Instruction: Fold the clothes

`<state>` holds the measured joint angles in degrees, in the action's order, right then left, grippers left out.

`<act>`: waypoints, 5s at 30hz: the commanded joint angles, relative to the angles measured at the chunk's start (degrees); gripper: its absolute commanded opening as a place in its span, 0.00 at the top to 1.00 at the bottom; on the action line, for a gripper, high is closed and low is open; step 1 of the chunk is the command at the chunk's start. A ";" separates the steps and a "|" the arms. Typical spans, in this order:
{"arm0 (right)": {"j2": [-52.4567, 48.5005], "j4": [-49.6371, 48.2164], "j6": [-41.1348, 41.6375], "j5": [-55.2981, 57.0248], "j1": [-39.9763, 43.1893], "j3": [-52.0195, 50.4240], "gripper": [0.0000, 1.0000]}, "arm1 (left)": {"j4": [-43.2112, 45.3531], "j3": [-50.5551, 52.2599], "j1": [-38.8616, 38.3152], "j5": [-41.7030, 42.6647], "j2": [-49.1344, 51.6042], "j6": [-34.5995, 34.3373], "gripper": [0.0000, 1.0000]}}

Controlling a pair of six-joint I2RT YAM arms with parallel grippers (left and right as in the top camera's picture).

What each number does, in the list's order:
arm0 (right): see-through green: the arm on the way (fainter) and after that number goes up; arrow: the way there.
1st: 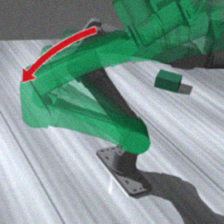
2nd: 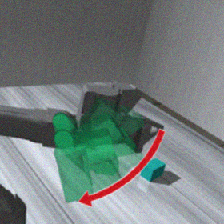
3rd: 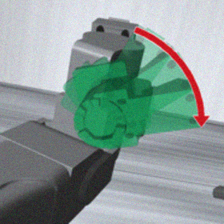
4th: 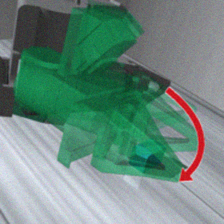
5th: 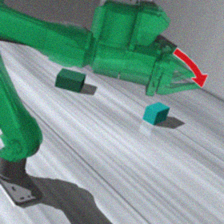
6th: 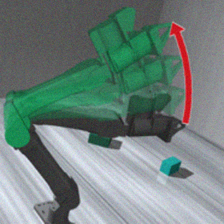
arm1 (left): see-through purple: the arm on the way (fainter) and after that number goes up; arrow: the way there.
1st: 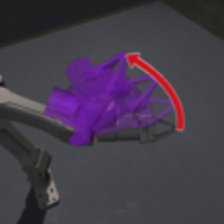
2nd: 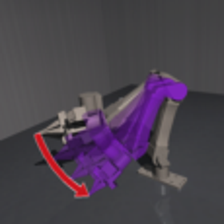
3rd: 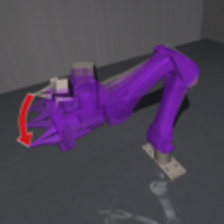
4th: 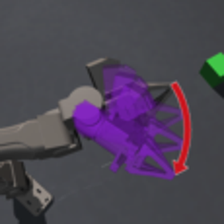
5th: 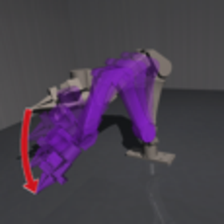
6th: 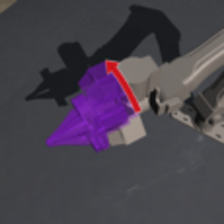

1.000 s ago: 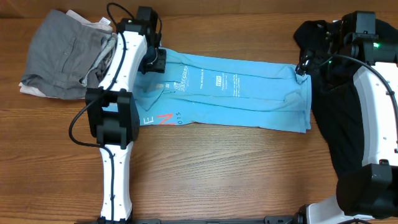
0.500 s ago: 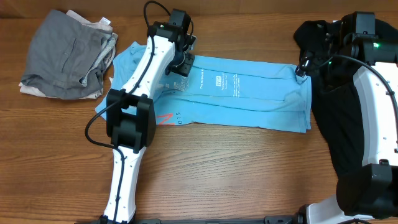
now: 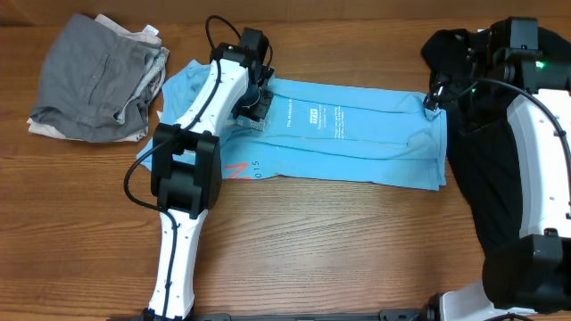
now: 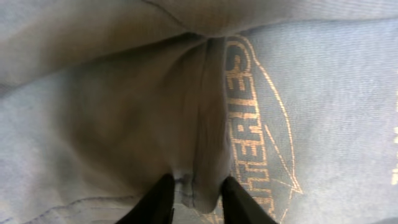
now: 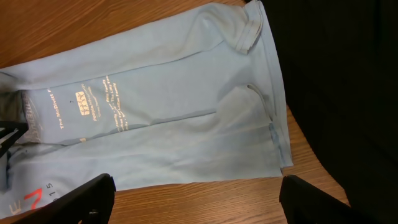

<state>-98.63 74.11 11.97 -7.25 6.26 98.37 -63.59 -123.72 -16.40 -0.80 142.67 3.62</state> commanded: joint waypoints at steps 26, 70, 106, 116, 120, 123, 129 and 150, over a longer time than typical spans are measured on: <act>0.24 -0.26 0.00 -0.37 -0.15 1.33 0.11 | -12.22 -15.37 0.90 -7.32 0.44 -2.97 0.96; 0.24 0.00 -0.02 -0.35 -0.15 1.33 0.11 | -3.28 -1.90 3.65 -2.21 0.48 -7.06 0.96; -21.77 -17.35 5.81 2.23 -0.13 -1.66 0.23 | -23.93 -14.38 3.63 -5.57 0.46 -9.01 0.38; -25.53 -25.44 6.54 4.42 -0.13 -1.66 0.32 | -23.30 -14.38 3.63 -5.57 0.46 -9.01 0.37; -25.68 -26.36 6.51 8.33 -0.13 -1.66 0.34 | -23.19 -14.38 3.63 -5.57 0.46 -9.01 0.36; -25.68 -25.75 6.51 9.79 -0.13 -1.68 0.34 | -23.12 -14.38 3.63 -5.57 0.46 -9.01 0.36; -25.73 -27.89 6.54 9.77 -0.13 -2.67 0.35 | -22.80 -14.38 3.63 -5.57 0.46 -9.01 0.37; -21.53 -5.55 9.29 5.05 1.01 10.97 0.96 | -23.12 -14.38 4.70 -9.90 0.46 -8.76 0.36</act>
<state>-123.46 65.71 21.02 0.91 6.33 103.83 -86.46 -137.10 -12.64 -7.73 143.39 -4.99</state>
